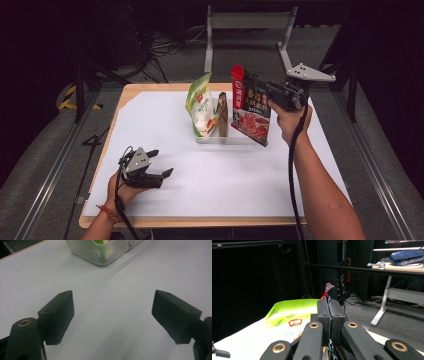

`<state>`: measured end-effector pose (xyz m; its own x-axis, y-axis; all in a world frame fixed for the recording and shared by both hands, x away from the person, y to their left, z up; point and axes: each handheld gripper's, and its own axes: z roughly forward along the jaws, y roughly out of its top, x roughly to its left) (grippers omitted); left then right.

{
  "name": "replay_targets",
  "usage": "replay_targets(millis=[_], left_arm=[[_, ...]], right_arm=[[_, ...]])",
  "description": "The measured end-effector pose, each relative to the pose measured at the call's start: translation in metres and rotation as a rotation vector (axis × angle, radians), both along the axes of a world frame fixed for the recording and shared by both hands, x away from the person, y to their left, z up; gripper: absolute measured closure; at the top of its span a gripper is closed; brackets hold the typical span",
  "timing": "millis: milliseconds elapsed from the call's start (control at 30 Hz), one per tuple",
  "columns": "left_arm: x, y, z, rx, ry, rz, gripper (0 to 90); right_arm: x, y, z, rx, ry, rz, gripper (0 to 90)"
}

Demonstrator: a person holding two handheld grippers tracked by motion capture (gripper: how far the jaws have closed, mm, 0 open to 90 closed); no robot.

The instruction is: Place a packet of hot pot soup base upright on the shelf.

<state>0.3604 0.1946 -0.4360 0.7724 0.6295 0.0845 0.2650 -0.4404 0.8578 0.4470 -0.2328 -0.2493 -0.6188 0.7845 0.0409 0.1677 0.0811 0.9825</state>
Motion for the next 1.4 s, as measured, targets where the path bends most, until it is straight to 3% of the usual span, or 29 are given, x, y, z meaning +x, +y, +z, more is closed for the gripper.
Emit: replay_targets(millis=[300, 500, 667, 1000, 1400], left_arm=[[0.000, 0.001, 0.000, -0.004, 0.002, -0.005, 19.1], [0.000, 0.001, 0.000, -0.008, -0.002, 0.001, 19.6], [0.000, 0.002, 0.000, -0.010, 0.000, 0.001, 19.7], [0.000, 0.003, 0.000, -0.014, -0.003, 0.000, 19.8], [-0.001, 0.003, 0.001, 0.001, -0.009, -0.004, 19.6]], right_arm=[[0.016, 0.012, -0.004, -0.026, 0.000, -0.056, 89.1], [0.025, 0.019, -0.009, -0.017, -0.008, -0.094, 89.1], [0.030, 0.021, -0.011, -0.019, -0.014, -0.102, 89.1], [0.041, 0.021, -0.026, 0.026, -0.028, -0.114, 88.9], [0.042, 0.015, -0.045, 0.034, -0.025, -0.119, 88.8]])
